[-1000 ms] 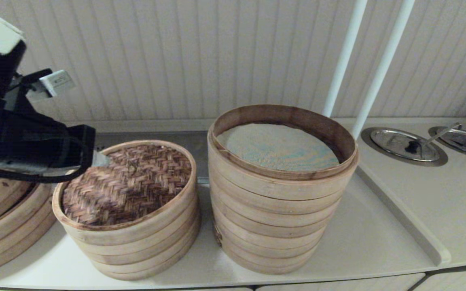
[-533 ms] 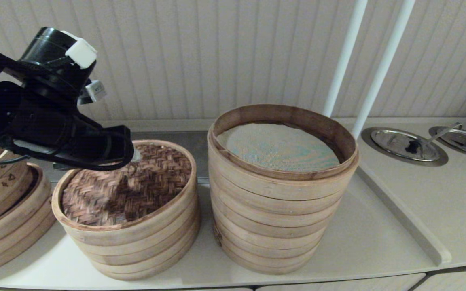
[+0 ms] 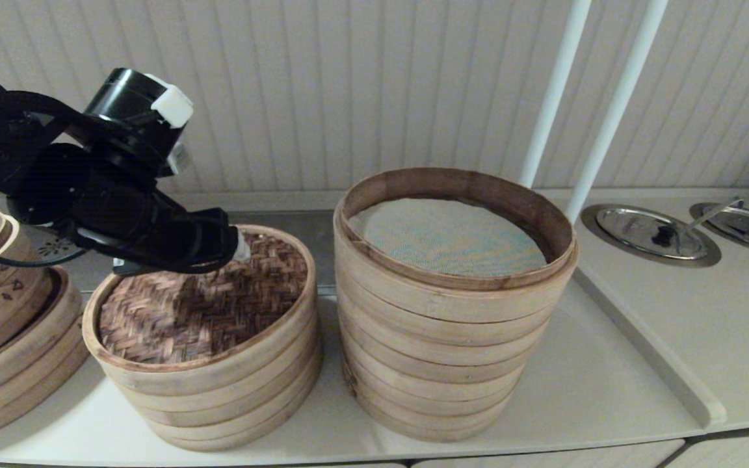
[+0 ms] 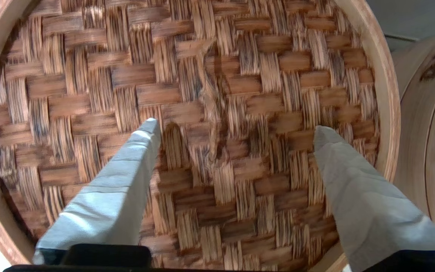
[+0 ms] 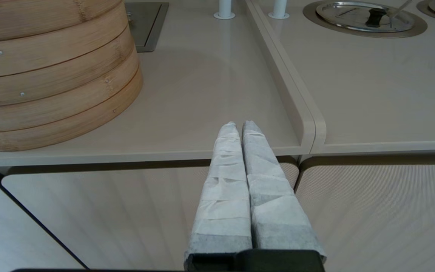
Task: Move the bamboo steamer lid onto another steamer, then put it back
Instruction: Pick up the steamer
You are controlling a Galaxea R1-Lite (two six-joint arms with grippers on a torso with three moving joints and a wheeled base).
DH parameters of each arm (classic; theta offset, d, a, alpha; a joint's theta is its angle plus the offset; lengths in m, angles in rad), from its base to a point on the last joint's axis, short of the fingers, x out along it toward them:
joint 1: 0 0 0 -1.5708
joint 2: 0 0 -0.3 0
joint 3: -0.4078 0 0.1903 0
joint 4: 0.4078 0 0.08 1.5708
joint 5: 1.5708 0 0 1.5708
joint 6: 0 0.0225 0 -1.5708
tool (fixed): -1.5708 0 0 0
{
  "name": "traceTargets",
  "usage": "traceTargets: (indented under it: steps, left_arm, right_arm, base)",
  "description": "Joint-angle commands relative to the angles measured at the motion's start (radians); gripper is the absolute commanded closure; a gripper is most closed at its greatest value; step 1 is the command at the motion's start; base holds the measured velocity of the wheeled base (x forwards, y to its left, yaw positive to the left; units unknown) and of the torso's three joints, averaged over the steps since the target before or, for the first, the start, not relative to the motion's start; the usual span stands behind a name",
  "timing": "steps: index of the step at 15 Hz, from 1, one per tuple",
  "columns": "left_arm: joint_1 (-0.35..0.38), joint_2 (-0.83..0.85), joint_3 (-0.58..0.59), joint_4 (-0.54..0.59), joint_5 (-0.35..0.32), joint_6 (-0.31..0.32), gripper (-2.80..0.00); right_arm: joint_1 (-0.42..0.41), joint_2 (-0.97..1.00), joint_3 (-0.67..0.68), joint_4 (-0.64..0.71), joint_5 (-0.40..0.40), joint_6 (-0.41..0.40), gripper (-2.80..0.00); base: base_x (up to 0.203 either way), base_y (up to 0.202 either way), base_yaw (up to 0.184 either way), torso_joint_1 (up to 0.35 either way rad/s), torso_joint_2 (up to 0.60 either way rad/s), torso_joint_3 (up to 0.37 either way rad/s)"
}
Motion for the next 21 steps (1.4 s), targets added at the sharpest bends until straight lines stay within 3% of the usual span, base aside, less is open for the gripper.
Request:
traceTargets:
  steps: [1, 4, 7, 15, 16, 21]
  left_arm:
    - [0.001, 0.015, -0.018, 0.005, 0.004, -0.001, -2.8]
    - [0.001, 0.033, -0.022, 0.005, 0.008, -0.001, -2.8]
    - [0.004, 0.05, -0.019, 0.005, 0.055, -0.004, -2.8]
    - [0.027, 0.056, -0.022, 0.005, 0.058, -0.001, -2.8]
    - [0.028, 0.056, -0.021, 0.005, 0.066, -0.001, 0.0]
    - [0.026, 0.061, -0.012, 0.005, 0.079, 0.01, 0.0]
  right_arm:
    - [0.0, 0.002, 0.002, 0.0, 0.0, 0.0, 0.0]
    - [-0.001, 0.002, 0.002, 0.0, 0.0, 0.0, 0.0]
    - [-0.001, 0.002, 0.002, 0.0, 0.0, 0.0, 0.0]
    - [-0.001, 0.002, 0.002, 0.0, 0.0, 0.001, 0.0]
    - [-0.001, 0.002, 0.002, 0.0, 0.001, 0.001, 0.0]
    - [-0.001, 0.002, 0.002, 0.0, 0.001, 0.004, 0.0]
  base:
    - [0.0, 0.0, 0.0, 0.0, 0.0, 0.0]
    - [0.0, 0.0, 0.0, 0.0, 0.0, 0.0]
    - [0.0, 0.0, 0.0, 0.0, 0.0, 0.0]
    - [0.0, 0.0, 0.0, 0.0, 0.0, 0.0]
    - [0.0, 0.0, 0.0, 0.0, 0.0, 0.0]
    - [0.0, 0.0, 0.0, 0.0, 0.0, 0.0]
